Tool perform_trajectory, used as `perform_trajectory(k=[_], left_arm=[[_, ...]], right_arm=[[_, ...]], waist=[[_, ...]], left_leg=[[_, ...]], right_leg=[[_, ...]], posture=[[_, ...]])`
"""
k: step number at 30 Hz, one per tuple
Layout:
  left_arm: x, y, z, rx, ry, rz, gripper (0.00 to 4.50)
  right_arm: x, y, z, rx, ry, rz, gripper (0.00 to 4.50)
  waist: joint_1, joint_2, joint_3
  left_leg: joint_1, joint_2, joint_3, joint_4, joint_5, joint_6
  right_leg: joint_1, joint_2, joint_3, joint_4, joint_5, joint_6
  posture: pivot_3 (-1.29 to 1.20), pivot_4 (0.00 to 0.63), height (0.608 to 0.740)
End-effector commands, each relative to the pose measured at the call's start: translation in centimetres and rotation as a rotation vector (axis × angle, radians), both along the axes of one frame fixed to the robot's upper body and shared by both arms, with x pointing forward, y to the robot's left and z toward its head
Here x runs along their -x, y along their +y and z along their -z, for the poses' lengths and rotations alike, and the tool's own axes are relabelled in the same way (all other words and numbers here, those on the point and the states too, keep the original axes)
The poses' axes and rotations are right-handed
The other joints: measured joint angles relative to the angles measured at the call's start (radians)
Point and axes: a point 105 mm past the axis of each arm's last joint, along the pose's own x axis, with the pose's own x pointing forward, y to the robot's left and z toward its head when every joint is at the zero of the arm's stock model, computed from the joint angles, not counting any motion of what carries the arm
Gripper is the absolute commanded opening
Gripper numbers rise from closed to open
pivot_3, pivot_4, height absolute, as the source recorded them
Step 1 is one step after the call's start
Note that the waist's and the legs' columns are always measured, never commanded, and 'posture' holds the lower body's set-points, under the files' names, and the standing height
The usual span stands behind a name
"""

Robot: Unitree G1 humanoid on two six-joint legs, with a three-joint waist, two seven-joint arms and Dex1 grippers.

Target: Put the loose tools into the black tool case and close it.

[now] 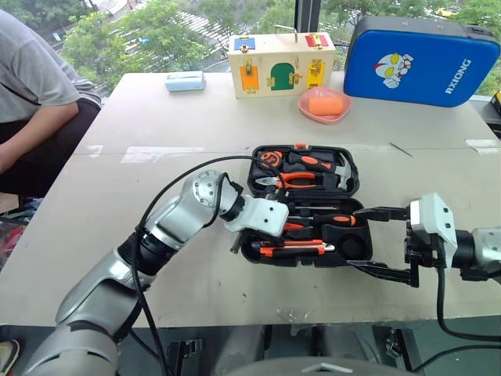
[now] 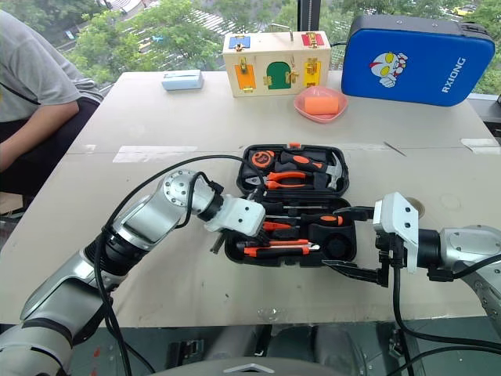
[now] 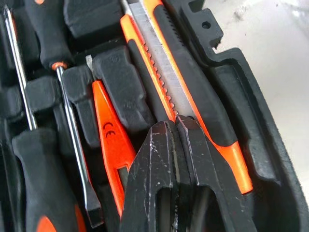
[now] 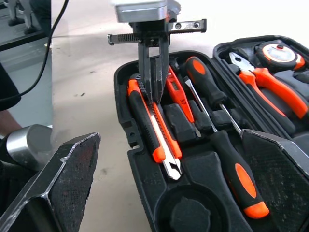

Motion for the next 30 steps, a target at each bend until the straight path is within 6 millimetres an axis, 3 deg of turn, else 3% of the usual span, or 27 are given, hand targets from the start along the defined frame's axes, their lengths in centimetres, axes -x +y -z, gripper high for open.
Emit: perform_trajectory(k=[1,7,12,16,21,26,30], left_arm=[[0.7,2.3,4.8,-0.168,0.108,-0.067,0.06],[0.7,1.6,3.2,-0.083,0.154,-0.097,0.06],[0.1,0.8,-0.5,0.051,0.17,-0.134,0.06],[1.2,0.7,-3.1,0.116,0.234,-0.109,0.06],[2.8,1.0,-2.2,0.063,0.262,-0.057,0.06],[1.9,0.4,-0.3,0.027,0.189,-0.062,0.06],[1.6,0.4,-0.2,0.032,0.181,-0.073,0.06]], right_arm=[[0.2,0.5,-0.6,-0.002,-0.033,-0.026,4.5],[0.2,0.3,-0.3,0.005,-0.027,-0.024,4.5],[0.0,0.2,-0.2,0.007,-0.03,-0.021,4.5],[0.2,0.1,-0.1,0.012,-0.026,-0.02,4.5],[0.2,0.0,0.0,0.012,-0.024,-0.019,4.5],[0.3,0.0,0.0,0.014,-0.021,-0.019,4.5],[0.3,-0.1,0.1,0.016,-0.018,-0.014,4.5]], waist=[[0.0,0.002,-0.002],[-0.001,0.004,-0.004],[-0.004,0.003,-0.002],[-0.013,0.001,0.001],[-0.014,0.0,0.002],[-0.009,0.0,0.002],[0.004,0.0,0.002]], left_leg=[[0.0,0.0,0.0,0.0,0.0,0.0],[0.002,0.0,0.0,0.0,0.0,0.001],[0.001,0.0,-0.001,-0.001,0.0,0.001],[-0.002,0.0,-0.001,-0.001,0.0,0.0],[-0.003,0.0,-0.001,-0.002,0.002,-0.003],[-0.003,0.0,-0.001,-0.001,0.001,-0.002],[-0.003,0.0,-0.001,-0.001,0.0,-0.001]], right_leg=[[0.0,0.0,0.0,0.0,0.0,0.0],[0.002,0.002,-0.001,0.0,0.0,0.0],[0.001,0.003,-0.001,0.0,0.0,0.0],[-0.002,0.003,-0.001,0.0,0.0,0.0],[-0.002,0.002,-0.001,-0.001,0.0,0.0],[-0.002,0.002,-0.001,-0.001,0.0,0.0],[-0.002,0.001,-0.001,-0.001,0.0,0.0]], posture=[[0.0,0.15,0.735],[0.0,0.15,0.735],[0.0,0.15,0.735],[0.0,0.15,0.735],[0.0,0.15,0.735],[0.0,0.15,0.735],[0.0,0.15,0.735]])
